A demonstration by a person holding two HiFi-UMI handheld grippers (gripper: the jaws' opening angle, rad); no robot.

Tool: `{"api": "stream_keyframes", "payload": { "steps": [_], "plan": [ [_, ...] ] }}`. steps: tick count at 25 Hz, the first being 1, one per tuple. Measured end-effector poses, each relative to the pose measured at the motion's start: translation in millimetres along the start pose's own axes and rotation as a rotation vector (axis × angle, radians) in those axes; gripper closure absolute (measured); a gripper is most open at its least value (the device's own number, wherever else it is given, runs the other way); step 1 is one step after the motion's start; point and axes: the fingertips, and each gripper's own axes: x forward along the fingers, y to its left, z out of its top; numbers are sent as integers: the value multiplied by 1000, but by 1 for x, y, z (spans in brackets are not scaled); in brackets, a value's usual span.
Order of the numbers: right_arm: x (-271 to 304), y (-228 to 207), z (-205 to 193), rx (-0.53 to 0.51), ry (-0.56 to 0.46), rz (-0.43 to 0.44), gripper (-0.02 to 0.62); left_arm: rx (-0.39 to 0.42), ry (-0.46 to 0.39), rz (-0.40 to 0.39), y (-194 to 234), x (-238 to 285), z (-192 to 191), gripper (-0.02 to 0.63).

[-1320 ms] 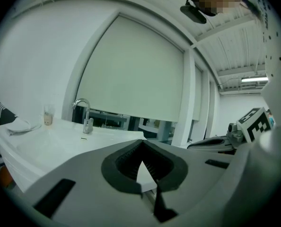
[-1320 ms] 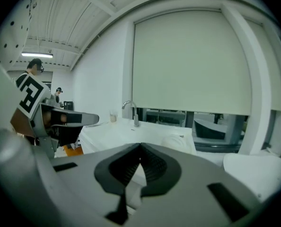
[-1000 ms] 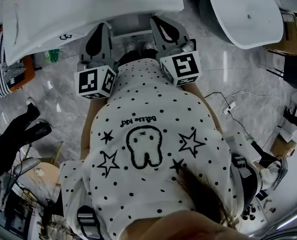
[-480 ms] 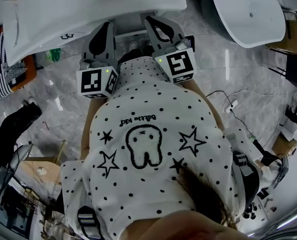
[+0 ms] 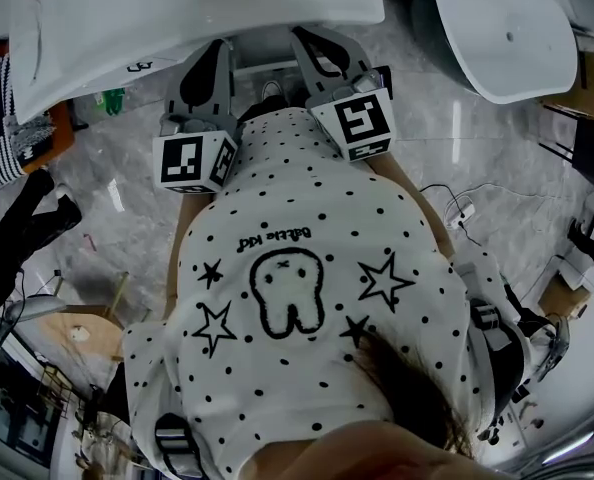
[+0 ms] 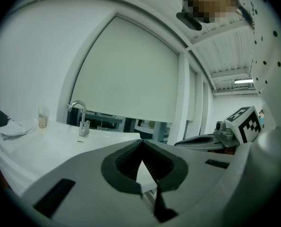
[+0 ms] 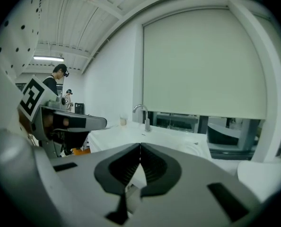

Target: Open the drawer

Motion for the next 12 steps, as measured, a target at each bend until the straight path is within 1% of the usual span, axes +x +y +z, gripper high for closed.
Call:
{"api": "stream_keyframes", "payload": {
  "steps": [5, 12],
  "plan": [
    [-4, -8, 3, -4, -14, -20, 581, -7, -18, 10, -1, 3, 3, 601],
    [-11, -14, 2, -9, -25, -42, 581, -1, -22, -10, -9, 7, 3, 601]
  ]
}}
